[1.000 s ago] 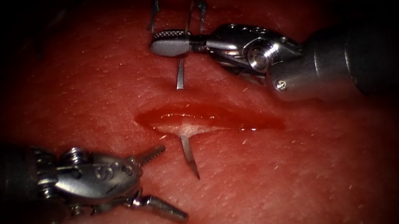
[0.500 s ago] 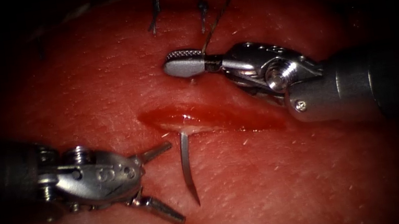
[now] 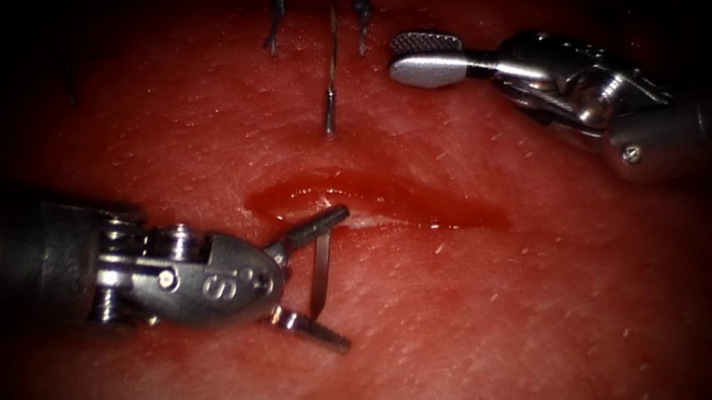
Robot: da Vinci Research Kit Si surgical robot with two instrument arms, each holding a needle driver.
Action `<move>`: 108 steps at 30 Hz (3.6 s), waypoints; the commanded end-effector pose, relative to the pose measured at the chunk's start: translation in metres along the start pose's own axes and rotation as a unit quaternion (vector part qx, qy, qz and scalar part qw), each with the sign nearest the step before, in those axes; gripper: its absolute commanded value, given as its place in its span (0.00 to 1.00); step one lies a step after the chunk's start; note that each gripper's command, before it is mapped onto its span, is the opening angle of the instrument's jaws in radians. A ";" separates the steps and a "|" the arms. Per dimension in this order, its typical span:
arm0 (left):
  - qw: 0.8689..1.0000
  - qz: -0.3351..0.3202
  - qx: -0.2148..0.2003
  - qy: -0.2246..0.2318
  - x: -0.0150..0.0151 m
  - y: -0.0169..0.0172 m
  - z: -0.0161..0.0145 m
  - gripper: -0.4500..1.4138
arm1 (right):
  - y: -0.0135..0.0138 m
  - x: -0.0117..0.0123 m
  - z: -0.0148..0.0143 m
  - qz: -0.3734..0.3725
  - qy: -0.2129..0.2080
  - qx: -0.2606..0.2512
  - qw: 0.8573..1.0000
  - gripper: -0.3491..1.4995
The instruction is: Wound Closure
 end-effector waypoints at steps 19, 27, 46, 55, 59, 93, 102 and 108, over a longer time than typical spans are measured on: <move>0.945 -0.278 0.100 -0.143 0.0013 -0.0018 -0.0011 0.00 | -0.0015 -0.0036 -0.0010 -0.014 0.001 0.010 1.000 0.00; 0.901 -0.356 0.157 -0.189 -0.0036 -0.0029 -0.0039 0.00 | -0.0024 -0.0049 -0.0013 -0.098 -0.020 0.021 0.995 0.00; 0.987 -0.064 -0.026 -0.146 -0.0094 -0.0006 -0.0083 0.00 | -0.0074 -0.0079 -0.0020 0.135 -0.071 0.092 0.984 0.19; 0.982 0.010 -0.102 -0.156 -0.0114 0.0044 -0.0098 0.00 | -0.0077 -0.0063 -0.0025 0.178 -0.073 0.093 0.977 0.15; 0.981 0.044 -0.115 -0.151 -0.0120 0.0062 -0.0098 0.00 | -0.0075 -0.0060 -0.0029 0.189 -0.067 0.096 0.975 0.16; 0.948 0.243 -0.181 -0.097 -0.0051 0.0000 0.0013 0.06 | -0.0061 -0.0004 0.0003 0.281 -0.066 0.082 0.954 0.78; 0.948 0.244 -0.183 -0.095 -0.0061 -0.0008 0.0011 0.07 | -0.0085 -0.0012 -0.0022 0.285 -0.081 0.089 0.951 0.75; 0.947 0.248 -0.179 -0.097 -0.0074 -0.0014 0.0014 0.07 | -0.0095 -0.0015 -0.0024 0.284 -0.083 0.093 0.951 0.74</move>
